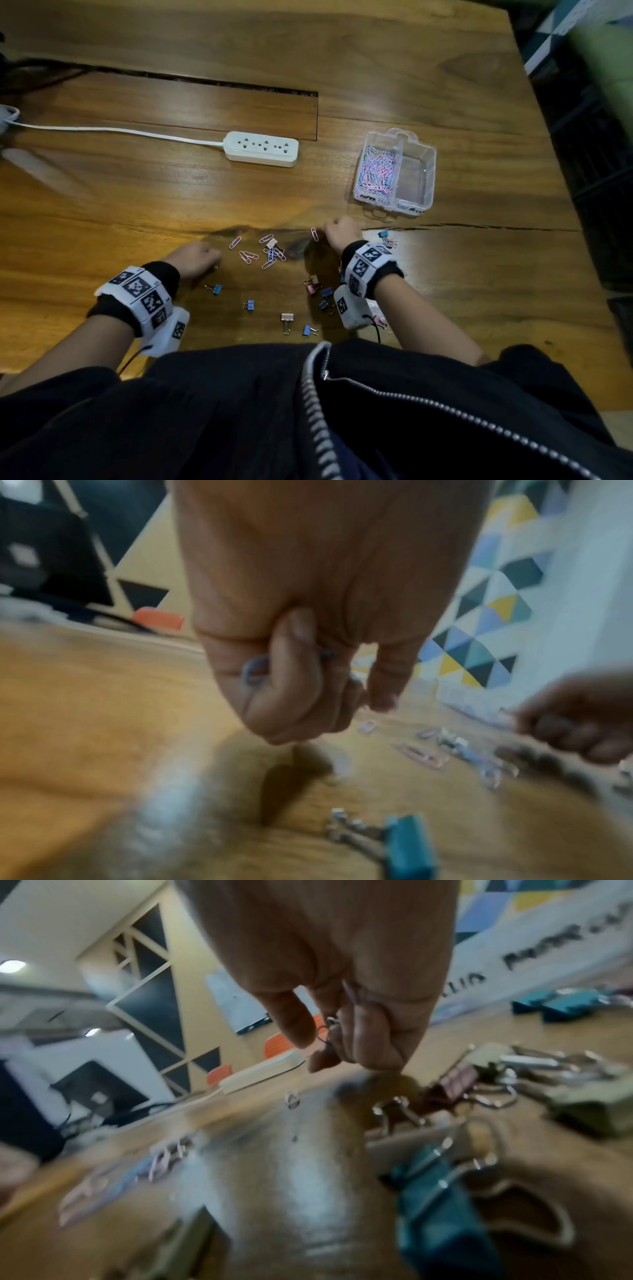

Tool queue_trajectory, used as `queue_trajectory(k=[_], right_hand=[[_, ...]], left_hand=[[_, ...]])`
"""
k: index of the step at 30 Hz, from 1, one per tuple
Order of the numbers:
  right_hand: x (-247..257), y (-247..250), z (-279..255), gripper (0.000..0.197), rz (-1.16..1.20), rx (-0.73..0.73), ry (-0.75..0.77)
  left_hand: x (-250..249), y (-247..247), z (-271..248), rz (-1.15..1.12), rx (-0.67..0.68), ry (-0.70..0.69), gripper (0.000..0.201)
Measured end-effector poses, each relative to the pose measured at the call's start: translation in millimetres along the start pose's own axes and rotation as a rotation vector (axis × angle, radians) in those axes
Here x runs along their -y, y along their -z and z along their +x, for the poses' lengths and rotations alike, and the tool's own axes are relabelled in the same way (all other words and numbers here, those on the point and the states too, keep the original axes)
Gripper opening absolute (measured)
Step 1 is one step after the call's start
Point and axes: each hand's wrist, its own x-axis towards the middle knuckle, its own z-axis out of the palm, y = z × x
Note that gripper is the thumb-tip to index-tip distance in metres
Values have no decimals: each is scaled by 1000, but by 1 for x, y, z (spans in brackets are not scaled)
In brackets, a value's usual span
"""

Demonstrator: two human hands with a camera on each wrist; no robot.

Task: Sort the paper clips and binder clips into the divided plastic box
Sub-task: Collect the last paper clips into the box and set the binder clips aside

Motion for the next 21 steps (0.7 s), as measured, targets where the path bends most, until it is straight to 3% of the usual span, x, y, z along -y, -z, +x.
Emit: queue_trajectory(k=[4,6,10,15,17,21], right_hand=[[10,-12,-4,27,-193,38,29],[13,-15,-2,28,-323,52,46],[15,-13,-1,20,-420,107,75],[-2,12,-3,24,-216,202,41],[-7,37,-3,26,-89,165,44],[0,96,14,35,69,-66,100]], left_hand=[[-7,3,-1,-782,158,18,26],[-15,5,-1,-967,271,-43,25],[-47,0,-2,-1005,390,-161,26],[-101,-6,11,-794,310,-82,21],[-123,-9,17,-781,347,-87,16],[-177,-12,26,-883,432,-61,19]])
